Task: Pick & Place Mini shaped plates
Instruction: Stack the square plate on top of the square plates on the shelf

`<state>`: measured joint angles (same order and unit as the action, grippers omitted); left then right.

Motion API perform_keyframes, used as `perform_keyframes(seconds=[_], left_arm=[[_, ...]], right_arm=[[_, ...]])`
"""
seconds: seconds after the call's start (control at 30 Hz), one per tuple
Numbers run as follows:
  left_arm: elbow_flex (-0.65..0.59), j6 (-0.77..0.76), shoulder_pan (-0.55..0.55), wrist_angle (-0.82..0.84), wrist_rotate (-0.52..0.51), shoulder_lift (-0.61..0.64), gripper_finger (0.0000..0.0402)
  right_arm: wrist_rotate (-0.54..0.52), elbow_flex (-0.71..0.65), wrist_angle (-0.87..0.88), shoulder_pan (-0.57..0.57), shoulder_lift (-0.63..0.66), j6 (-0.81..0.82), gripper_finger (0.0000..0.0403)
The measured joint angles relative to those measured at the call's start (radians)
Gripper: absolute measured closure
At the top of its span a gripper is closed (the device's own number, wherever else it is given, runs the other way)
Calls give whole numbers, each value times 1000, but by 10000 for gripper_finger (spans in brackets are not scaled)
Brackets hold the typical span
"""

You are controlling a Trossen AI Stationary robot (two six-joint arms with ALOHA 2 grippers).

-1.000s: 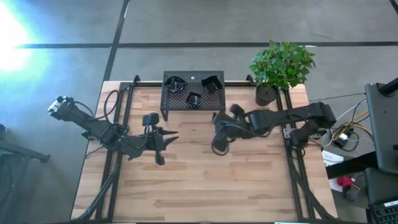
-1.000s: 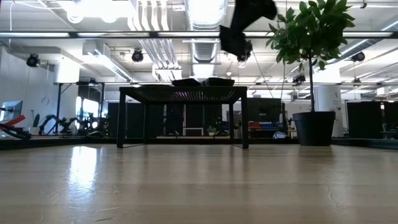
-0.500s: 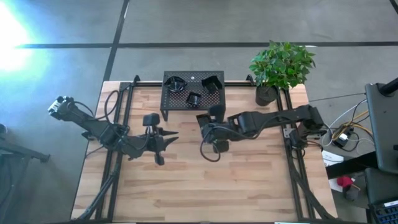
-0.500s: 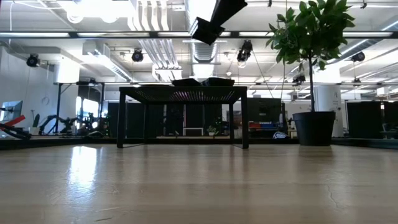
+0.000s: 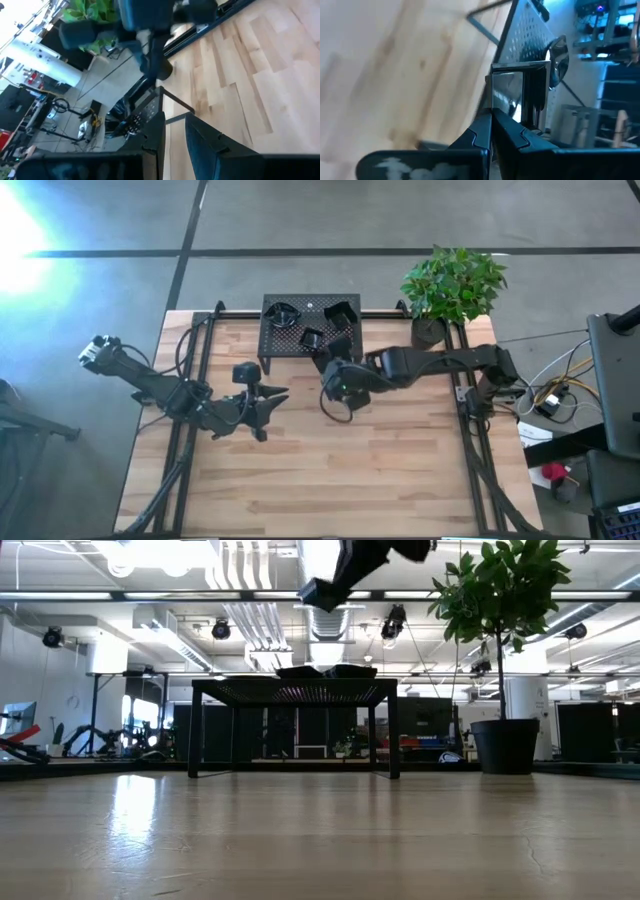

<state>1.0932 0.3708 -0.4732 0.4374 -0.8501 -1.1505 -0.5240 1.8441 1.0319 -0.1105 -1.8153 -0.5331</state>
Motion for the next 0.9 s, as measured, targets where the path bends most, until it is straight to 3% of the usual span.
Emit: perform_keyframes(seconds=[0.37,0.47,0.57,0.9], left_arm=[[19,10,0,-1,-5,21,330],[21,29,0,-1,-5,25,330],[22,30,0,0,-5,29,330],[21,30,0,0,-9,39,330]], right_arm=[[62,-16,-55,151,-4,-353,394],[133,-16,-94,184,-4,-426,394],[213,-17,-113,205,-4,-472,394],[298,-99,-305,270,-4,-586,394]])
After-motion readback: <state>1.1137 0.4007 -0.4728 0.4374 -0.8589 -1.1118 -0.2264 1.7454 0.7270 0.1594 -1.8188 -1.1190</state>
